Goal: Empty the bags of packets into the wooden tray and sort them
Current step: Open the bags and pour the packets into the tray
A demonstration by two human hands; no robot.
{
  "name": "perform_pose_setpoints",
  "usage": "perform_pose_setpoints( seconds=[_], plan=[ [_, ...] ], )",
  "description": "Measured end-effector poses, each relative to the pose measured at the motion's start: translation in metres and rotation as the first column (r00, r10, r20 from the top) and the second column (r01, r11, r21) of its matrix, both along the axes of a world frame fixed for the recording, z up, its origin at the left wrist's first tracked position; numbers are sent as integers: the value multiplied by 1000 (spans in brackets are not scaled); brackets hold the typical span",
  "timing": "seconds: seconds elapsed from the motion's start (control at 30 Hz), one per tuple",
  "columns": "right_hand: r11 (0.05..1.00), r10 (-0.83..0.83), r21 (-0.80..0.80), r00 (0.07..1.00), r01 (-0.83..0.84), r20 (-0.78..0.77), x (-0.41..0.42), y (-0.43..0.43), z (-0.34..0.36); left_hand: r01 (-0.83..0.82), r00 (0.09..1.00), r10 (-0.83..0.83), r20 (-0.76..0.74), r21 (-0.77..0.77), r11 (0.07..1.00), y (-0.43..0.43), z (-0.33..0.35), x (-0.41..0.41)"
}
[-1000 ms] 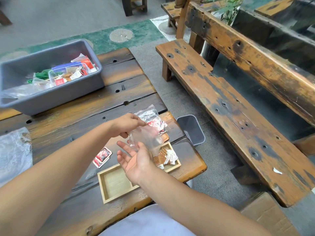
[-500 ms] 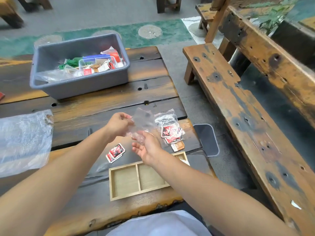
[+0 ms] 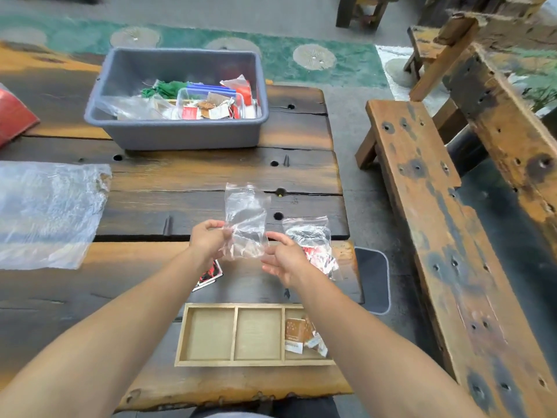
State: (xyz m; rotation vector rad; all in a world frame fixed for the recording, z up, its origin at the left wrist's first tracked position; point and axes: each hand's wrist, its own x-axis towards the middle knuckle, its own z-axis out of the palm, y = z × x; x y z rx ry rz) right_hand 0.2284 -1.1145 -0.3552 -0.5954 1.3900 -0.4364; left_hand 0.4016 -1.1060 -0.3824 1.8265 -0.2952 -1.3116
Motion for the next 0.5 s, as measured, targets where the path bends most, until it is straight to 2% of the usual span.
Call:
perform_pose_setpoints(
  seconds=[0.17, 0.27, 0.33, 0.4, 0.5],
  plan=[
    [1000, 21, 14, 999, -21, -47, -8, -16, -28, -160, 987, 160, 1, 13, 987, -10, -35, -19],
    [996, 84, 17, 994, -83, -73, -16, -28, -43, -213, 975, 206, 87, 88, 973, -19, -53, -21],
    [996, 86, 13, 991, -85, -100, -24, -40, -50, -188, 951, 134, 279, 174, 967, -27, -58, -24],
    [998, 60, 14, 993, -58, -105, -36, -53, -53, -140, 859, -27, 511, 285, 948, -35, -54, -33],
    [999, 34, -22, 993, -37, -111, -56, -80, -56, -56, 744, -160, 649, 299, 953, -51, -49, -55]
  ],
)
